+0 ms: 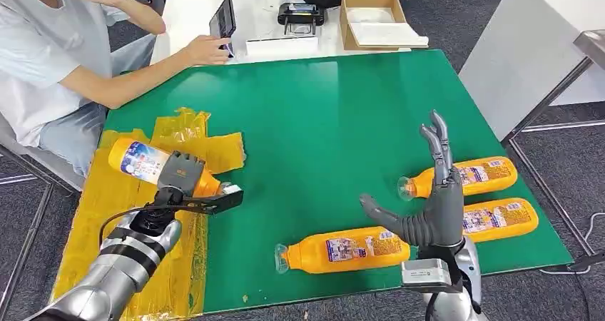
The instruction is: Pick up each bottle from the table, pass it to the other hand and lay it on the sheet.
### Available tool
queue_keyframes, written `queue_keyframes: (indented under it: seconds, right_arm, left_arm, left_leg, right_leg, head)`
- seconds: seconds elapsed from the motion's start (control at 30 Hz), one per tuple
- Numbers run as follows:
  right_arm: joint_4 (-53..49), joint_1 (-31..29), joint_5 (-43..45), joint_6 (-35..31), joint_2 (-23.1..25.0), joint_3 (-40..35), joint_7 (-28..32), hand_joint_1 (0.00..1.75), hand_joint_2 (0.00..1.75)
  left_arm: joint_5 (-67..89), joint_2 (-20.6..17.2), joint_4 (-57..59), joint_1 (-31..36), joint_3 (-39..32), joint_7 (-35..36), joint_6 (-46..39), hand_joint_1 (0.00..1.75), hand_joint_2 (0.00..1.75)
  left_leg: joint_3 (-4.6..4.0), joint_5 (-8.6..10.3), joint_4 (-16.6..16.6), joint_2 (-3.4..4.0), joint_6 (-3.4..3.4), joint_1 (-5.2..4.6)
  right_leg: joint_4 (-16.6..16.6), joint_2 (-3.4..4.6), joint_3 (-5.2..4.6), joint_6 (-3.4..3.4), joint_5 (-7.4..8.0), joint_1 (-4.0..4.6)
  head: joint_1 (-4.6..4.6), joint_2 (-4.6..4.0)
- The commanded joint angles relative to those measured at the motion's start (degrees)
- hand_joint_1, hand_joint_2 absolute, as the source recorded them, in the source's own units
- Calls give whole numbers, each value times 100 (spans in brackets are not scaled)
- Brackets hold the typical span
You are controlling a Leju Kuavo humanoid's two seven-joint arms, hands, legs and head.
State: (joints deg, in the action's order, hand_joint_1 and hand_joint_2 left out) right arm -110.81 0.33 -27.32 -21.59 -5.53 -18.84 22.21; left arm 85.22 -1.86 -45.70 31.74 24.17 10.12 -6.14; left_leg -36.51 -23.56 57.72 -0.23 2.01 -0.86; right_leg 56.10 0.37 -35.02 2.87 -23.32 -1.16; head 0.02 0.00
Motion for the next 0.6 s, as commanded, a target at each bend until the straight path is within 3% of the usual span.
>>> queue_keyframes:
  seconds: [0.03, 0.07, 0.1, 0.23, 0.6]
  right_arm:
    - [360, -156, 27, 50, 48, 83, -38, 0, 175]
    - [411, -172, 40, 53, 52, 88, -29, 0, 175]
    - [435, -179, 49, 58, 54, 90, -25, 0, 175]
    - [610, -276, 149, 92, 72, 92, 45, 0, 175]
    - [683, -306, 201, 95, 45, 101, 93, 0, 175]
  left_arm:
    - [-215, 60, 520, 314, 92, -126, 108, 148, 175]
    - [-295, 72, 589, 338, 99, -170, 132, 93, 175]
    - [-327, 75, 620, 346, 103, -187, 151, 14, 175]
    - [-566, 88, 954, 442, 171, -372, 334, 0, 175]
    - [-1145, 169, 848, 397, -64, -643, 69, 0, 175]
  left_leg:
    - [16, -6, 2, 1, -12, 7]
    - [29, -11, 4, 2, -17, 12]
    - [38, -17, 9, 2, -21, 16]
    - [29, -9, 2, 3, -16, 10]
    - [19, -3, -1, 4, -9, 4]
  right_leg:
    - [-3, -3, 19, -10, -3, 7]
    - [-5, -3, 33, -14, -7, 13]
    - [-4, -3, 44, -18, -10, 17]
    - [-5, -1, 33, -13, -4, 11]
    - [-4, 4, 22, -7, 1, 5]
  head:
    - [0, 0]
    - [0, 0]
    - [0, 0]
    - [0, 0]
    - [0, 0]
